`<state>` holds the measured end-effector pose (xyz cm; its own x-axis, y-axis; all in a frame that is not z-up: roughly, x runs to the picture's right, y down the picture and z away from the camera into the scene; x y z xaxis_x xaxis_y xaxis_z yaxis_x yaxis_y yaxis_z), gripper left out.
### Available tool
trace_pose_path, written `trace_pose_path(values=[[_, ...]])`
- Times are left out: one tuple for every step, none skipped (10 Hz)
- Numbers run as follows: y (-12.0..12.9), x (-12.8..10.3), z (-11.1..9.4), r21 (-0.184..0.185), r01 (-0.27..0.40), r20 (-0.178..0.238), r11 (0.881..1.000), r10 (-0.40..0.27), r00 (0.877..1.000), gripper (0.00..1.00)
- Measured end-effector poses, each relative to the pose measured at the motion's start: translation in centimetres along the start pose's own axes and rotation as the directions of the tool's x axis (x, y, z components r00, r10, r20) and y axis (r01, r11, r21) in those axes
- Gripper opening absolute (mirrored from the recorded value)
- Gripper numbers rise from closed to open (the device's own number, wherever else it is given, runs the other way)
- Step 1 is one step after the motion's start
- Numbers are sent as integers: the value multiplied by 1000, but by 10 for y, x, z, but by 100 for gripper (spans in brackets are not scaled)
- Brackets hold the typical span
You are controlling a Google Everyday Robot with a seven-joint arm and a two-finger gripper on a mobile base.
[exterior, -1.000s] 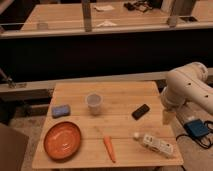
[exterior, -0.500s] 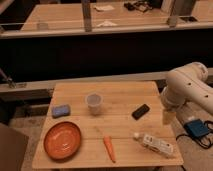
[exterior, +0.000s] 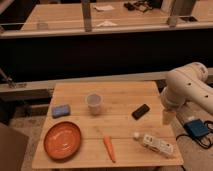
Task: Place the eraser in the ceramic cup
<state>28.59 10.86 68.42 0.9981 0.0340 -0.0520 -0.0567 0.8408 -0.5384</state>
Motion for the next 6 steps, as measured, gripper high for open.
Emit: trace_pose_path(values=[[0, 0, 0, 0, 0, 0, 1000, 0, 1000, 80], [0, 0, 0, 0, 0, 0, 1000, 0, 1000, 80], [-1, 0, 1, 0, 2, -3, 1000, -2, 1000, 80], [-9, -11, 10, -2, 26, -6, 1000, -26, 1000, 80], [-18, -22, 17, -2, 41, -7, 999, -41, 999, 80], [-24, -26, 21, 0, 48, -11, 999, -48, 999, 80]])
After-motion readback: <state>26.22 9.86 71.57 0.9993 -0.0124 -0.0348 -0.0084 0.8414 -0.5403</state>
